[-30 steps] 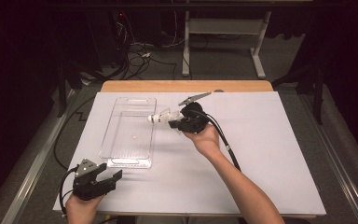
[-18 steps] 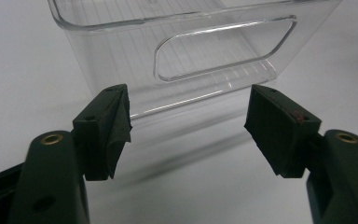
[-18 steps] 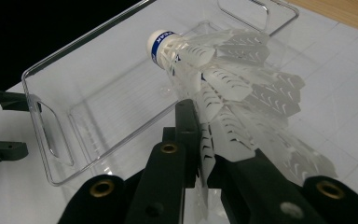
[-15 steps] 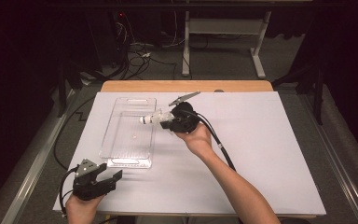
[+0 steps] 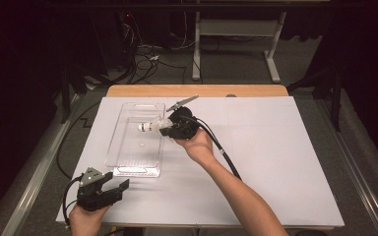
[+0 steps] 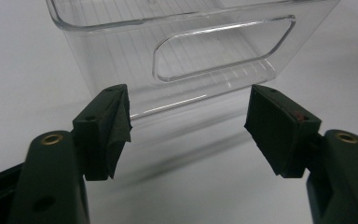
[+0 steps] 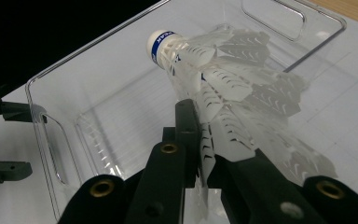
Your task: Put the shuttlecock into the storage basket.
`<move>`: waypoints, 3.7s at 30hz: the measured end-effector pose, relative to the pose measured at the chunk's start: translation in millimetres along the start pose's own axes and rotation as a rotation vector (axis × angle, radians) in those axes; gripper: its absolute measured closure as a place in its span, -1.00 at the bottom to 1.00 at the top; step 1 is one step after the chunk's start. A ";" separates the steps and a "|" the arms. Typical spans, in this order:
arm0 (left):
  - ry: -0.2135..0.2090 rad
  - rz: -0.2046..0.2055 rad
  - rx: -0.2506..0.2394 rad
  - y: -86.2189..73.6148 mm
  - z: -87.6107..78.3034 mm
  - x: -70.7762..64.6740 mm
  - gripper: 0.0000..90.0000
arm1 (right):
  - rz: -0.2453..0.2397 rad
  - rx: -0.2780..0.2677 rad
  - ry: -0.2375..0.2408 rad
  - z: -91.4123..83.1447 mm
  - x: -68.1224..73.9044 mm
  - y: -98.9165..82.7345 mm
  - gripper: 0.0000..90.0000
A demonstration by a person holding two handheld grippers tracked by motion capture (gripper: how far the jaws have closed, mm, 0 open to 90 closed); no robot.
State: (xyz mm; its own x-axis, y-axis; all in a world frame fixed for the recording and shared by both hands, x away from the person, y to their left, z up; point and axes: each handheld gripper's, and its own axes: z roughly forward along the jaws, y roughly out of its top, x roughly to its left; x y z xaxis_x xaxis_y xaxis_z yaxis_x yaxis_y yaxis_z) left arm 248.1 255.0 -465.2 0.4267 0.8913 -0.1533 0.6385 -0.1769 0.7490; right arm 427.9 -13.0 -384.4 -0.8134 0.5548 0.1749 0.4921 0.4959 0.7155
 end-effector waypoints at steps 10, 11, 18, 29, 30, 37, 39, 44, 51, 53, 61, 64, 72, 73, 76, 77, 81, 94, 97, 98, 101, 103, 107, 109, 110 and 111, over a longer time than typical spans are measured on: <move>-0.002 -0.002 0.000 0.1 0.3 0.4 -0.30 | -0.007 0.011 0.015 16.7 4.4 9.9 0.97; -0.002 -0.002 0.000 0.1 0.3 0.4 -0.30 | -0.007 0.012 0.017 18.2 4.5 10.9 0.97; -0.002 0.001 0.000 0.1 0.2 0.0 -0.30 | -0.010 0.017 0.020 26.4 7.3 18.7 0.97; -0.006 -0.001 -0.002 0.1 0.1 -0.1 -0.30 | -0.005 0.031 0.015 39.3 6.1 23.7 0.97; -0.006 -0.001 -0.002 0.1 0.1 -0.1 -0.30 | -0.004 0.034 0.015 40.5 5.1 23.7 0.97; -0.008 -0.001 -0.002 0.0 0.1 -0.1 -0.30 | 0.002 0.033 0.008 45.1 1.9 28.2 0.97; -0.009 -0.001 -0.002 0.0 0.2 -0.1 -0.30 | 0.003 0.036 0.007 46.7 2.1 29.6 0.97; -0.010 0.002 -0.001 0.0 0.2 -0.1 -0.30 | 0.005 0.048 0.007 52.0 2.9 32.7 0.97; -0.012 0.002 -0.001 0.0 0.1 0.0 -0.30 | -0.004 0.061 -0.001 60.4 3.1 35.4 0.97; -0.012 0.003 -0.001 0.1 0.2 -0.1 -0.30 | 0.000 0.066 -0.001 62.5 3.1 35.8 0.97; -0.015 0.003 -0.002 0.2 0.5 -0.4 -0.30 | 0.000 0.080 -0.006 70.7 3.2 36.5 0.96; -0.016 0.003 -0.003 0.1 0.3 -0.4 -0.30 | 0.001 0.088 -0.007 75.5 3.3 36.8 0.96; -0.019 0.005 -0.005 0.0 0.0 -1.5 -0.30 | 0.011 0.098 -0.010 84.8 0.4 35.7 0.95; -0.021 0.006 -0.004 0.0 0.0 -1.5 -0.30 | 0.012 0.096 -0.013 85.1 0.3 36.0 0.95; -0.021 0.010 -0.001 0.1 0.0 -1.4 -0.30 | 0.012 0.097 -0.018 85.2 -0.9 36.8 0.94; -0.021 0.010 -0.001 0.1 -0.1 -1.4 -0.30 | 0.012 0.099 -0.020 85.4 -1.3 36.9 0.94; -0.021 0.010 -0.001 0.1 -0.1 -1.4 -0.30 | 0.010 0.106 -0.030 86.8 -1.4 36.8 0.93; -0.021 0.011 -0.002 0.1 -0.4 -1.5 -0.30 | -0.005 0.114 -0.024 92.0 -5.0 34.3 0.93; -0.020 0.007 -0.005 0.0 -0.2 -1.6 -0.30 | -0.001 0.113 -0.014 95.1 -3.3 33.3 0.93; -0.020 0.007 -0.005 0.0 -0.2 -1.6 -0.30 | -0.010 0.115 -0.010 96.2 -2.8 33.2 0.93; -0.022 0.008 -0.005 0.0 -0.1 -1.5 -0.30 | -0.014 0.113 -0.009 96.0 -3.4 33.2 0.93; -0.021 0.011 -0.002 0.1 -0.2 -1.4 -0.30 | -0.011 0.115 -0.008 95.8 -4.7 33.0 0.92; -0.021 0.011 -0.001 0.1 -0.4 -1.5 -0.30 | -0.004 0.120 -0.006 97.5 -4.9 32.3 0.75; -0.022 0.011 -0.002 0.1 -0.1 -1.4 -0.30 | 0.005 0.120 -0.003 97.5 -5.9 32.1 0.62; -0.022 0.012 -0.001 0.1 -0.1 -1.6 -0.30 | 0.014 0.129 -0.006 97.8 -6.0 31.9 0.58; -0.021 0.012 -0.001 0.1 -0.1 -1.7 -0.30 | 0.008 0.135 -0.012 98.4 -6.6 31.3 0.56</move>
State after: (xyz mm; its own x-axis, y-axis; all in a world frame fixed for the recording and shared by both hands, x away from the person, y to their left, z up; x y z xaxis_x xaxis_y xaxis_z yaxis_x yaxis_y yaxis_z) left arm 247.4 253.5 -464.8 0.4480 0.8800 -0.1578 0.6323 -0.1871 0.7518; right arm 479.2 64.6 -429.7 -0.8059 0.5665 0.1721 0.5368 0.5764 0.6161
